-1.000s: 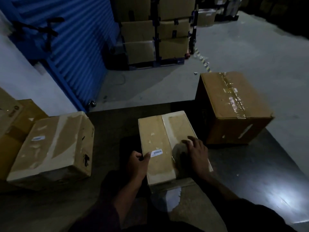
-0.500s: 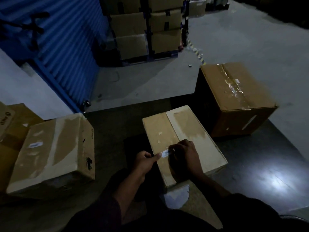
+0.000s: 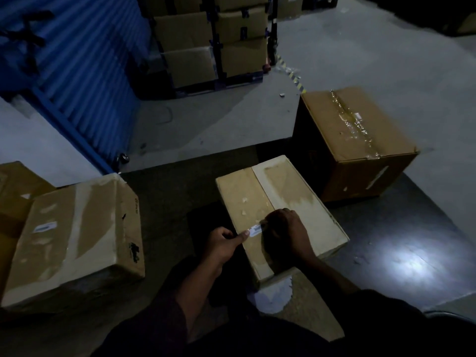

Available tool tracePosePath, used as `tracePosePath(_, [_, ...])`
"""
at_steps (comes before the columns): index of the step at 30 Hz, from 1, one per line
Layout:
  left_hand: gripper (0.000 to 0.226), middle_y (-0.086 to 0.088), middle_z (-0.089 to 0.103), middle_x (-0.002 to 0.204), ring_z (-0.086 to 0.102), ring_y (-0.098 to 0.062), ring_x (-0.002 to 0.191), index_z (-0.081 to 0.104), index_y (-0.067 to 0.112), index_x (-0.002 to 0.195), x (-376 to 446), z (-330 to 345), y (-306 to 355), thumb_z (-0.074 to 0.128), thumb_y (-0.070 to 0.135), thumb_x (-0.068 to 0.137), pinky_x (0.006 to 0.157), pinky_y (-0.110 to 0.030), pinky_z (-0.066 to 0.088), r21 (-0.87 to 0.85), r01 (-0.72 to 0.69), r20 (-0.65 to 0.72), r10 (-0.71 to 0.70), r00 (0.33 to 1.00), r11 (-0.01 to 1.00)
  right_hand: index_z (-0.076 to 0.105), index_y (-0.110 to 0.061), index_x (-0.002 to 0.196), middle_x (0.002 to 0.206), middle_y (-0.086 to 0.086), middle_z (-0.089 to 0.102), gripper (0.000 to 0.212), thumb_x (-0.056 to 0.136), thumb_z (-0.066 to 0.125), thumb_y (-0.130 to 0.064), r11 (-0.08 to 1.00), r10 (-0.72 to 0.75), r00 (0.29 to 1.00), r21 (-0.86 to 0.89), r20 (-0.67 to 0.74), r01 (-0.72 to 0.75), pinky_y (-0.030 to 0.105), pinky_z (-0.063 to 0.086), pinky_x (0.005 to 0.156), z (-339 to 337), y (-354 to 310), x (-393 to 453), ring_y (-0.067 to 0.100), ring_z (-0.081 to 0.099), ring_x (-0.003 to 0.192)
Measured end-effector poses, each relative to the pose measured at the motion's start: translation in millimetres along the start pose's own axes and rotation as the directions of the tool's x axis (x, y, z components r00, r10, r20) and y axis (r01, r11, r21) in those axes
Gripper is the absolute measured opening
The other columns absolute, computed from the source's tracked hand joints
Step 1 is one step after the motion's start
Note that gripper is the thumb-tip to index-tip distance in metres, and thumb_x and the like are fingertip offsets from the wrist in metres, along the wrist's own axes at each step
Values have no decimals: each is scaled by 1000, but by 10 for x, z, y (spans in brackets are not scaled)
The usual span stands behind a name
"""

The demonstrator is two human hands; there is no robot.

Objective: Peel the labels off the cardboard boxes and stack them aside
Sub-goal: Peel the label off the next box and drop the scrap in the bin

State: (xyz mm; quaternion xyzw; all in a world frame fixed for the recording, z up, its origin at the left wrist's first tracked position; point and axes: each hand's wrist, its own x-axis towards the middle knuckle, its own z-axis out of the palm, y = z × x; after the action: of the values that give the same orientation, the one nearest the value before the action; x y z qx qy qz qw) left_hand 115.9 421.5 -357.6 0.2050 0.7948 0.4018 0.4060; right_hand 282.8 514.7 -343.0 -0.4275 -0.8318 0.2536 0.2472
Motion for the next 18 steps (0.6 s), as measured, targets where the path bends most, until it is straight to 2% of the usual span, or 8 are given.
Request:
tracePosePath(3, [41, -2, 64, 77, 57, -16, 67, 60, 15, 83, 2, -17, 5, 86, 44, 70, 64, -31, 48, -6, 5, 14, -5, 1000, 1000, 72, -20, 98, 89, 1, 64, 18, 80, 73, -21, 1000, 5, 1000, -20, 12, -4, 28, 39, 70, 0, -17, 9, 18, 53, 84])
tracePosePath(5, [42, -2, 65, 79, 57, -14, 67, 61, 15, 86, 1, -23, -5, 86, 45, 70, 61, -27, 47, -8, 16, 15, -16, 1000, 1000, 73, -25, 91, 87, -2, 63, 17, 75, 75, -20, 996, -2, 998, -94, 65, 8, 28, 41, 69, 5, -28, 14, 16, 52, 83])
tracePosePath(8, [45, -1, 65, 78, 57, -13, 66, 63, 14, 87, -7, -20, -18, 86, 47, 69, 58, -26, 45, -12, 20, 3, -20, 1000, 1000, 70, -21, 81, 80, -1, 62, 8, 74, 74, -20, 989, -33, 996, -143, 80, 44, 30, 40, 68, 32, 1, 26, 20, 55, 80])
tracePosePath(10, [44, 0, 63, 75, 56, -12, 63, 63, 15, 87, -11, -14, -27, 86, 48, 69, 55, -24, 43, -22, 22, 5, -22, 1000, 1000, 68, -18, 81, 81, 0, 60, 9, 78, 70, -26, 992, -27, 997, -119, 76, 36, 32, 41, 67, 31, 17, 26, 19, 53, 79])
tracePosePath(13, [41, 1, 61, 71, 54, -11, 60, 62, 15, 85, -25, -6, -20, 85, 45, 71, 52, -23, 41, -31, 25, 3, -25, 1000, 999, 64, -14, 83, 83, 2, 59, 21, 83, 59, -35, 998, -12, 998, -54, 61, 16, 33, 38, 66, 25, 53, 22, 21, 51, 79])
tracePosePath(15, [39, 2, 60, 70, 53, -11, 60, 61, 15, 82, -26, 2, -20, 85, 45, 72, 53, -24, 41, -30, 22, -3, -22, 1000, 999, 64, -13, 88, 86, 4, 60, 22, 83, 57, -33, 1000, 11, 999, -29, 51, -10, 32, 37, 67, 12, 49, 22, 25, 52, 82])
tracePosePath(18, [39, 2, 59, 69, 52, -11, 59, 59, 16, 80, -33, 7, -18, 86, 43, 71, 52, -23, 40, -39, 17, -7, -17, 1000, 999, 69, -17, 93, 88, 3, 61, 19, 79, 61, -28, 999, -26, 997, -26, 79, 28, 31, 39, 71, 0, 39, 16, 23, 51, 86])
